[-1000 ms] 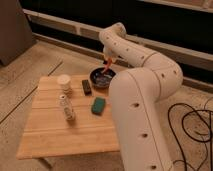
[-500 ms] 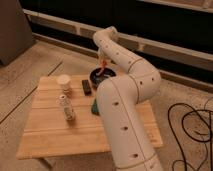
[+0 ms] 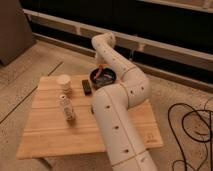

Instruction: Place the pepper in the ceramic bowl

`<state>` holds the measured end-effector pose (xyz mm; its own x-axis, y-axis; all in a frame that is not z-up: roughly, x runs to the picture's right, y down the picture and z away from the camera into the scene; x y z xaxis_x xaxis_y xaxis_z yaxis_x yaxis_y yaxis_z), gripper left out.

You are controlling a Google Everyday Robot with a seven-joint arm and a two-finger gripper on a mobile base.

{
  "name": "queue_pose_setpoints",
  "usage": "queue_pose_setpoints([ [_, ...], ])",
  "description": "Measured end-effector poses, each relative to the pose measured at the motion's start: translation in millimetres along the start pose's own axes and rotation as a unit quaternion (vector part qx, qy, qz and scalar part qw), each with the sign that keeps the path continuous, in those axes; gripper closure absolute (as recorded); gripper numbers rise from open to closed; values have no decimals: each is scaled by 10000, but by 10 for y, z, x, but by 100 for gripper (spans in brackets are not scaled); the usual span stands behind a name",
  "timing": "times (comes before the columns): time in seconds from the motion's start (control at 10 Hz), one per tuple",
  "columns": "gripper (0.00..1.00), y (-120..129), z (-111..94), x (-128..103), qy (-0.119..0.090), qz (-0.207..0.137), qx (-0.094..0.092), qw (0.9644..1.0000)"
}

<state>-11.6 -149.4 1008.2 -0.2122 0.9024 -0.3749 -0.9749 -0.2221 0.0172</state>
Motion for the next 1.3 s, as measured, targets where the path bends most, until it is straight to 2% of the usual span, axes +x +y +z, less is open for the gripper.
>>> queue_pose_setpoints([
  [0.5, 98, -141, 173, 135, 278, 28, 105, 9996],
  [0.6, 90, -137, 184, 154, 312, 1, 106, 9995],
  [0.8, 66, -120, 180, 181, 369, -40, 83, 9993],
  [0.9, 58, -119, 180, 188, 385, -44, 77, 9992],
  [1.0, 44, -119, 172, 193, 402, -46, 64, 9992],
  [1.1, 35, -121, 169, 195, 410, -48, 58, 9991],
  [1.2, 30, -122, 164, 195, 414, -52, 53, 9991],
  [1.3, 30, -125, 159, 194, 417, -55, 54, 9991],
])
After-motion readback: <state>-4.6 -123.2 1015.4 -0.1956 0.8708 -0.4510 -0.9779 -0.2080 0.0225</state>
